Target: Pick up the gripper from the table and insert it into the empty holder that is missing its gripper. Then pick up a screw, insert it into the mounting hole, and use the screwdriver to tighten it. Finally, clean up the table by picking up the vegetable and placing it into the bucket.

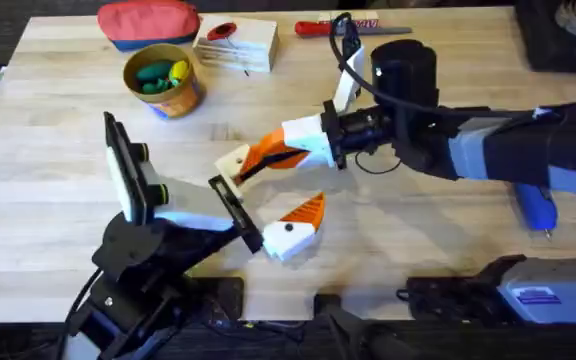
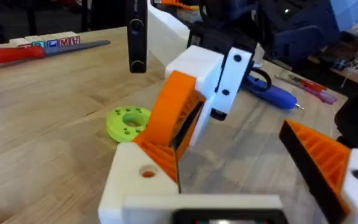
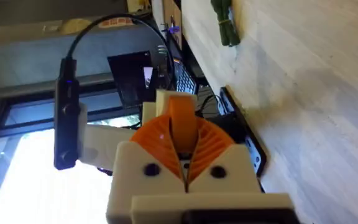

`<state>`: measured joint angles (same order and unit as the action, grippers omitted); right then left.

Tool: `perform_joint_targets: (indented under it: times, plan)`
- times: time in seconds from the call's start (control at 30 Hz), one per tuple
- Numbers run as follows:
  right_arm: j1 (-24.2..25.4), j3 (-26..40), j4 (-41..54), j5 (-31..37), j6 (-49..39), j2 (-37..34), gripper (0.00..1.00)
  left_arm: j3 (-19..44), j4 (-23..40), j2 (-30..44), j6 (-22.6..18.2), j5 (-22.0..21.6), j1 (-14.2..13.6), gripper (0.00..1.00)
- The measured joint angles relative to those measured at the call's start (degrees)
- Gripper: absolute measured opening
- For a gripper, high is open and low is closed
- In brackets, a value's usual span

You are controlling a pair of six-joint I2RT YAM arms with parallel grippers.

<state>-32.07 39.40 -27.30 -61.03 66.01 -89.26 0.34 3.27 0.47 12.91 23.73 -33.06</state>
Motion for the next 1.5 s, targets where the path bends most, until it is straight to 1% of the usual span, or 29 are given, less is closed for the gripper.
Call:
perform_joint_targets:
  times: [0.23,0.27,0.3,0.4,0.43,0.47,0.53,0.6,0.77,0.8,0.87,0.9,1.0,1.1,1.17,1.27,1.37,1.5]
  plan:
    - [1.1,0.0,0.3,-3.0,-1.8,-0.4,0.004,0.0,-0.1,0.0,-0.5,0.6,-0.3,0.985]
    - [1.3,0.0,0.3,-3.5,-2.0,-0.5,0.012,0.0,0.0,0.0,-0.5,0.7,-0.3,0.986]
    - [1.4,0.0,0.3,-4.0,-2.1,-0.5,0.047,0.0,-0.1,0.0,-0.5,0.7,-0.4,0.985]
    - [1.9,0.0,0.2,-5.5,-2.5,-0.5,0.199,0.0,-0.1,0.0,-0.8,1.5,-0.6,0.985]
    - [1.9,0.0,0.0,-6.0,-2.6,-0.5,0.265,0.0,-0.2,0.0,-0.9,2.7,-0.8,0.985]
    - [1.8,0.0,-0.6,-6.6,-2.8,-0.6,0.360,0.0,-0.2,0.0,-1.0,3.9,-1.3,0.986]
    - [1.6,0.1,-0.8,-7.4,-3.1,-0.6,0.495,0.0,-0.2,0.0,-1.1,5.5,-2.0,0.986]
    - [1.5,0.1,-0.9,-7.9,-3.3,-0.6,0.579,0.0,-0.2,0.0,-1.2,6.7,-2.1,0.985]
    - [1.6,0.1,-0.9,-8.5,-4.0,-0.6,0.741,0.0,-0.2,0.0,-1.3,8.0,-2.1,0.986]
    - [1.7,0.1,-0.9,-8.5,-4.4,-0.6,0.790,0.0,-0.2,0.0,-1.3,8.1,-2.1,0.986]
    - [2.0,0.1,-0.9,-8.4,-5.6,-0.6,0.961,0.0,-0.2,0.0,-1.3,8.2,-2.1,0.986]
    - [2.4,0.1,-0.9,-8.2,-6.5,-0.6,0.983,0.0,-0.2,0.0,-1.3,8.2,-2.1,0.985]
    - [4.5,0.2,-0.9,-6.6,-10.0,-0.6,0.992,0.0,-0.2,0.0,-1.3,8.2,-2.1,0.985]
    - [8.0,1.4,-0.6,-4.8,-14.0,-0.6,0.992,0.0,-0.2,0.0,-1.3,8.2,-2.1,0.986]
    - [10.7,3.4,0.1,-3.3,-16.7,-0.8,0.992,0.0,-0.2,0.0,-1.4,8.2,-2.1,0.985]
    - [14.4,7.9,3.5,-0.7,-21.0,-0.8,0.992,0.0,-0.2,0.0,-1.4,8.2,-2.1,0.986]
    - [17.4,13.7,13.5,3.2,-28.0,-0.8,0.992,0.0,-0.2,0.0,-1.4,8.2,-2.1,0.986]
    - [18.7,19.9,30.7,11.2,-40.1,-0.7,0.992,0.0,-0.2,0.0,-1.4,8.3,-2.1,0.986]
